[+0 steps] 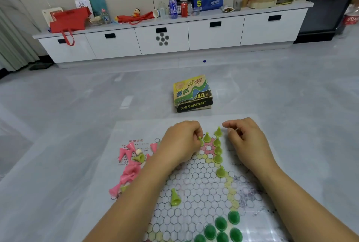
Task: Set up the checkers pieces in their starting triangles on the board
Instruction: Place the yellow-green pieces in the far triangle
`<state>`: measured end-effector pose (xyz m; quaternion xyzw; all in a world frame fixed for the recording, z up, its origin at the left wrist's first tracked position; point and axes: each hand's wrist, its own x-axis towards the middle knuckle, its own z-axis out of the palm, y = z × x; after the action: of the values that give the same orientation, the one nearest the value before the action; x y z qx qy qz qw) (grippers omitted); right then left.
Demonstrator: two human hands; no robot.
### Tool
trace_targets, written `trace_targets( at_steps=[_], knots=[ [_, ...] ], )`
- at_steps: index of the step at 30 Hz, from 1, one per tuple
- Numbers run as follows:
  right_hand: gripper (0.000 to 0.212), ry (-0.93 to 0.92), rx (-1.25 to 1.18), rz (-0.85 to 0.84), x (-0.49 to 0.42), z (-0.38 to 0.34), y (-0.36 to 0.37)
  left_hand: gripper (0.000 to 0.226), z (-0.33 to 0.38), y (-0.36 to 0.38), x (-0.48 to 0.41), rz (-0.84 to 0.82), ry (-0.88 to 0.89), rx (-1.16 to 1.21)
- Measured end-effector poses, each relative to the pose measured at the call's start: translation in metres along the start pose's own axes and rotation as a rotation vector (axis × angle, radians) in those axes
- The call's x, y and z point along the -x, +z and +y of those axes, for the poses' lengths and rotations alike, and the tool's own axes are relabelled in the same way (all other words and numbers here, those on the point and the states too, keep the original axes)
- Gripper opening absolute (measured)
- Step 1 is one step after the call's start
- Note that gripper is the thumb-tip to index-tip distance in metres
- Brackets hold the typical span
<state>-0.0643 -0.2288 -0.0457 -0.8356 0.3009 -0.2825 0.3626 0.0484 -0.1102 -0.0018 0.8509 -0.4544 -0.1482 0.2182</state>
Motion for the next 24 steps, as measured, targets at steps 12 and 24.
trace_targets(
  at_steps=[12, 24],
  knots=[
    [0.024, -0.059, 0.125, -0.094, 0.002, -0.003, 0.001, 0.012, -0.015, -0.001, 0.002, -0.041, -0.085, 0.246],
    [0.025, -0.049, 0.147, -0.11, 0.003, -0.006, 0.001, 0.012, -0.015, 0.0, 0.001, -0.029, -0.075, 0.262]
  ],
)
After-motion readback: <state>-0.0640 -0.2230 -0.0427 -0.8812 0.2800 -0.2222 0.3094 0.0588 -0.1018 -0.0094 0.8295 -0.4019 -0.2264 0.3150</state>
